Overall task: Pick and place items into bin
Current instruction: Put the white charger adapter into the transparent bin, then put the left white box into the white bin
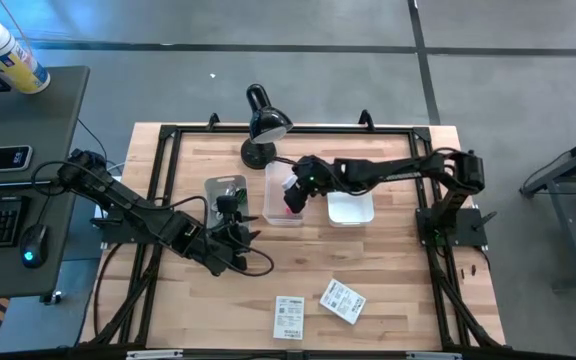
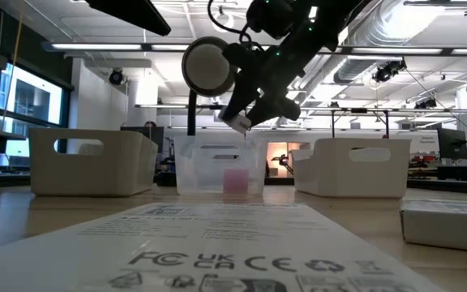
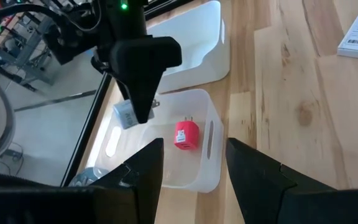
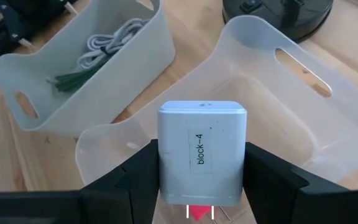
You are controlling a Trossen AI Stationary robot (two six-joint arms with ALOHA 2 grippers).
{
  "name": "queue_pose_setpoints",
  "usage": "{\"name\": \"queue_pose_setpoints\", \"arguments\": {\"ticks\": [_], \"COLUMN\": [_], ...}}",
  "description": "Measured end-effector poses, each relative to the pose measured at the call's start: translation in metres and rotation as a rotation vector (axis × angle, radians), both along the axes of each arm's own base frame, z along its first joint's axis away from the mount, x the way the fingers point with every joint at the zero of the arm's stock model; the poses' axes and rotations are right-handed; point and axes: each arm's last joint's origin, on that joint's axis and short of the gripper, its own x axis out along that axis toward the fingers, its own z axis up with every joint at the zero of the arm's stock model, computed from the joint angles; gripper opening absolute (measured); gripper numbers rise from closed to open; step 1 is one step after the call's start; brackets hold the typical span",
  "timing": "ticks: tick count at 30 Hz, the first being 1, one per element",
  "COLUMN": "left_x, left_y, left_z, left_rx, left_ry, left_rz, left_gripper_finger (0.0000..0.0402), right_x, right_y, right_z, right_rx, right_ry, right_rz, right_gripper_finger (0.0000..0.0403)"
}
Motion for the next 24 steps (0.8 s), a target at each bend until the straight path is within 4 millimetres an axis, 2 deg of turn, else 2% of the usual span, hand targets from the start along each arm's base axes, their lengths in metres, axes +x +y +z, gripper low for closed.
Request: {"name": "queue_pose_setpoints", "arguments": {"ticks": [13, 19, 24], "left_x": [-0.0001, -0.0001, -0.0001], "left_y": [0.0002, 0.0002, 0.0002], "left_z": [0.0001, 0.0001, 0.0001], "left_rx": [0.006, 0.003, 0.002], "left_ry": [-0.002, -0.005, -0.005], "left_rz": [0.006, 0.008, 0.009], "left_gripper_finger": [0.0161, 0.0161, 0.0161], "right_x": [0.0, 0.0001, -0.0019], "right_y": [-0.0002, 0.0017, 0.0091], "right_z": [0.0001, 0.0008, 0.0088], "right_rx": [0.001, -0.003, -0.024], "right_ry": [-0.002, -0.003, -0.016], "right_rz": [-0.009, 0.0, 0.028], "right_gripper_finger": [0.0223, 0.0222, 0.0221]}}
